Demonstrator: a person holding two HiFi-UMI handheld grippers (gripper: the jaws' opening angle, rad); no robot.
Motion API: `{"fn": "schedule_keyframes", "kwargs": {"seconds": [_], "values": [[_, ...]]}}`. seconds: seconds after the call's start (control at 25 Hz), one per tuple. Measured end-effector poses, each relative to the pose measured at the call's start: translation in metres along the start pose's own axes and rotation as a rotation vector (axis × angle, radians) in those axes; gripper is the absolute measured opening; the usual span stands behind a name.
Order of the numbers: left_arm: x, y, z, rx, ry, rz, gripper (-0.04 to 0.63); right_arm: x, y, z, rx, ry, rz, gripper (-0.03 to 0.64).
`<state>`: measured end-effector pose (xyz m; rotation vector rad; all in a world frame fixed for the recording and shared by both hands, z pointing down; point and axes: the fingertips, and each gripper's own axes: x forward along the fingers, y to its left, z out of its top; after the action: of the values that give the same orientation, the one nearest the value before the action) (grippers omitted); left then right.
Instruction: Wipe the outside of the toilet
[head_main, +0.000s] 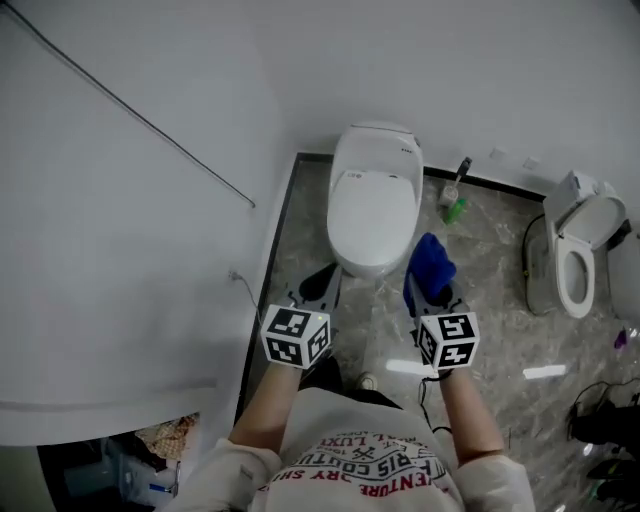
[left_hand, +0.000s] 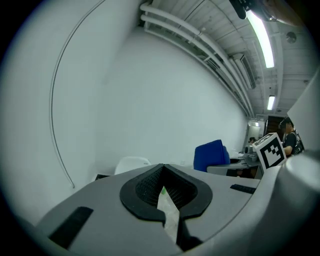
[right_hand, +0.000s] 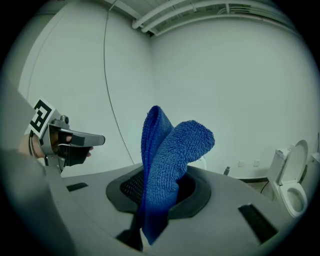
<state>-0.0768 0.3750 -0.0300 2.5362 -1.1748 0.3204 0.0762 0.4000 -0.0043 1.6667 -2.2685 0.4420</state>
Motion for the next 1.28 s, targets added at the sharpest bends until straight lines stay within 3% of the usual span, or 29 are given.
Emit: {"fn": "schedule_keyframes", "kwargs": {"seconds": [0.4,0.76,1.28], "values": [[-0.046,-0.054,0.059,0.141,-0.073,-0.075,0.005,-0.05,0.029,0.048,-0.011,-0.069,-0.077,0.083],[-0.05,-0.018,0.116,0.166,-0.16,-0.079,0.005,-0.04,0.043,0.094,-0.038,-0.132,-0.107,0.083],[-0.033,0.016,0.117,0.14,-0.129,-0.08,0.005,-0.011,0.041,0.096,-0.026,-0.1,-0.113,0.083]]}}
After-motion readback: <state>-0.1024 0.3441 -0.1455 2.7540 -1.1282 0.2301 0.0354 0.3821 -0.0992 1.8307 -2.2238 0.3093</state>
